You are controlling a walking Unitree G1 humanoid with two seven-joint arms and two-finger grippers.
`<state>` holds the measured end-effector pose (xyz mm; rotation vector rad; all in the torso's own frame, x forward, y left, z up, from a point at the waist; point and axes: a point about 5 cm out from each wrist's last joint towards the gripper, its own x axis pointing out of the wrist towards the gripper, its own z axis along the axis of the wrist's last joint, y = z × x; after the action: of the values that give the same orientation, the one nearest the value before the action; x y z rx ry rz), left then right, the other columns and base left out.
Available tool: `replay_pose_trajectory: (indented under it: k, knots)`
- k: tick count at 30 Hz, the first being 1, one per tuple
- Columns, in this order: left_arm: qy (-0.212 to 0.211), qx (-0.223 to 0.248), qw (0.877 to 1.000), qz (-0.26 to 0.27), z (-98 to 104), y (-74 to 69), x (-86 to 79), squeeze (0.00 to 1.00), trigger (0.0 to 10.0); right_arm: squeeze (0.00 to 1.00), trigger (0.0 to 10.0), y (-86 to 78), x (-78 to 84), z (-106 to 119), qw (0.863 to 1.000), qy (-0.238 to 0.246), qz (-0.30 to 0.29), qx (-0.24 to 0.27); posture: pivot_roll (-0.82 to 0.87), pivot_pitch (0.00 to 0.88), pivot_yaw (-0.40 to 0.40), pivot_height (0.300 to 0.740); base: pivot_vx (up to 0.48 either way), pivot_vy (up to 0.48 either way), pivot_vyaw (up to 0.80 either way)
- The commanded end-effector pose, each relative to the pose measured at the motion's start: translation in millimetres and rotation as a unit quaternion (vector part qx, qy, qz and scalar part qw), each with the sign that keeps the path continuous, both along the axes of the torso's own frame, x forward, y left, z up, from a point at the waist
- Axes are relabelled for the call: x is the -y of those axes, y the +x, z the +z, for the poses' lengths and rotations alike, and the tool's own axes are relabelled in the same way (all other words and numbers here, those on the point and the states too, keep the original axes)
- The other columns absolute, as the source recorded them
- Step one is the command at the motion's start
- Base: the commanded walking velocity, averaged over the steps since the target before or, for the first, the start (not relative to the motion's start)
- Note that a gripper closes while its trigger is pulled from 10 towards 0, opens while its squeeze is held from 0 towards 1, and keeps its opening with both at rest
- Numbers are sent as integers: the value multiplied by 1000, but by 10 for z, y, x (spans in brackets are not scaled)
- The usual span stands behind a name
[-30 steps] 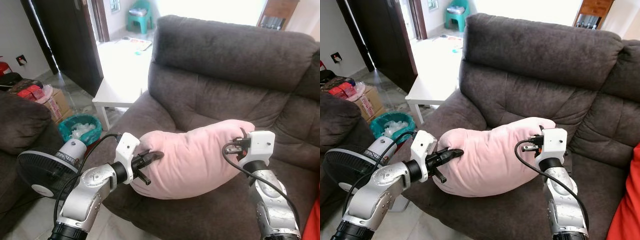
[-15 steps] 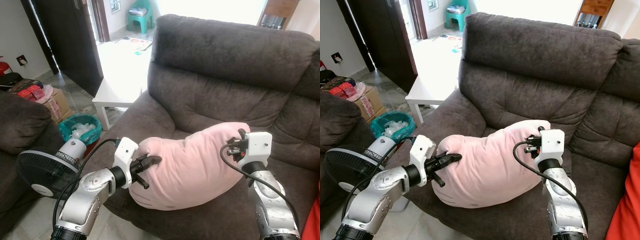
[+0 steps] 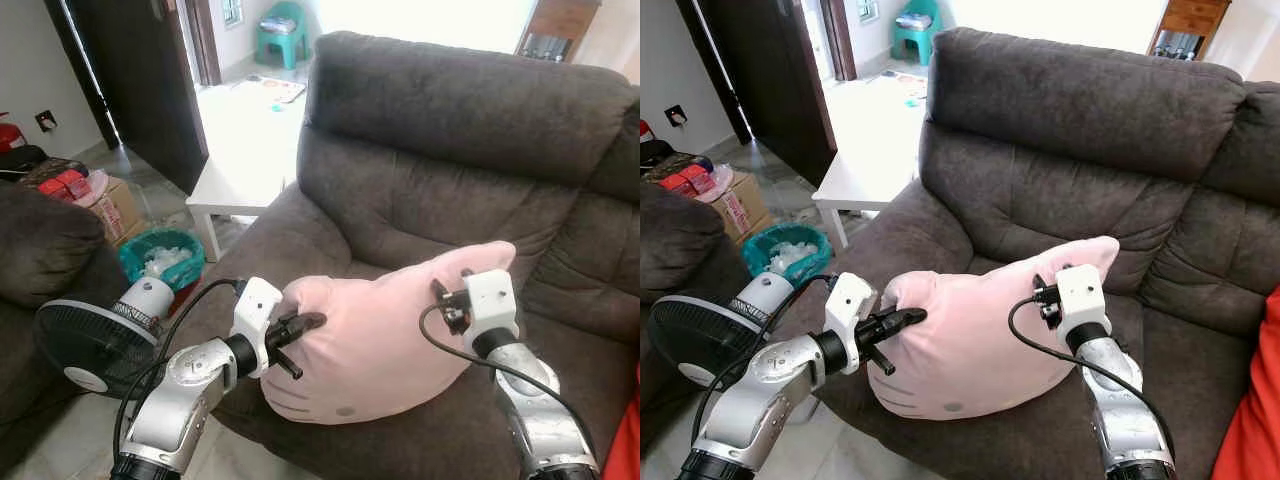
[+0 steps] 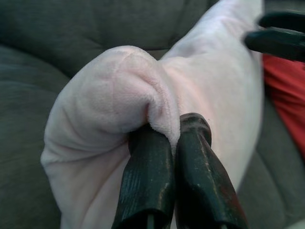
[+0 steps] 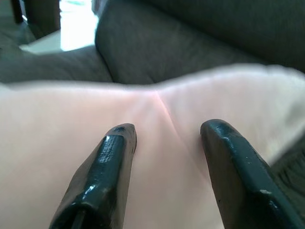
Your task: Move the pillow to the sofa from floor
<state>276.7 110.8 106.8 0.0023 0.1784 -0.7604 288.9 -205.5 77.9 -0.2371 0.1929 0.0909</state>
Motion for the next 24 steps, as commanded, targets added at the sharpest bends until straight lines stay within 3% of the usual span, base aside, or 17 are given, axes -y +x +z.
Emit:
replay_pose_trajectory:
  k: [1, 5, 12, 13, 16, 17, 19, 21, 24]
  knots:
    - [8, 22, 999, 42, 21, 73, -102, 0, 10000, 0, 10000, -19, 69, -31, 1000, -7, -16, -9, 59, 25, -37, 740, 0, 0, 0]
    - [38, 31, 988, 149, -51, 194, -362, 0, 10000, 0, 10000, -67, 120, -108, 999, -22, -28, -21, 57, 25, -36, 740, 0, 0, 0]
    - [78, 22, 967, 241, -194, 207, -646, 0, 10000, 0, 10000, -195, 329, -299, 993, -38, -100, -39, 58, 26, -37, 740, 0, 0, 0]
    - [94, 24, 954, 282, -248, 197, -737, 0, 10000, 0, 10000, -269, 382, -416, 990, -49, -115, -58, 53, 27, -35, 740, 0, 0, 0]
    - [102, 34, 935, 339, -288, 195, -839, 0, 10000, 0, 10000, -361, 419, -560, 987, -54, -127, -84, 53, 27, -36, 740, 0, 0, 0]
    - [106, 36, 913, 392, -300, 179, -933, 0, 10000, 0, 10000, -442, 424, -672, 984, -54, -132, -105, 55, 27, -36, 740, 0, 0, 0]
    - [106, 34, 906, 409, -305, 171, -961, 0, 10000, 0, 10000, -468, 423, -706, 983, -53, -133, -111, 55, 27, -36, 740, 0, 0, 0]
    - [113, 39, 884, 452, -321, 133, -1032, 0, 10000, 0, 10000, -572, 381, -845, 981, -51, -130, -135, 54, 27, -35, 740, 0, 0, 0]
    - [110, 23, 877, 468, -366, 116, -1051, 0, 10000, 0, 10000, -627, 370, -923, 978, -51, -135, -151, 51, 26, -33, 740, 0, 0, 0]
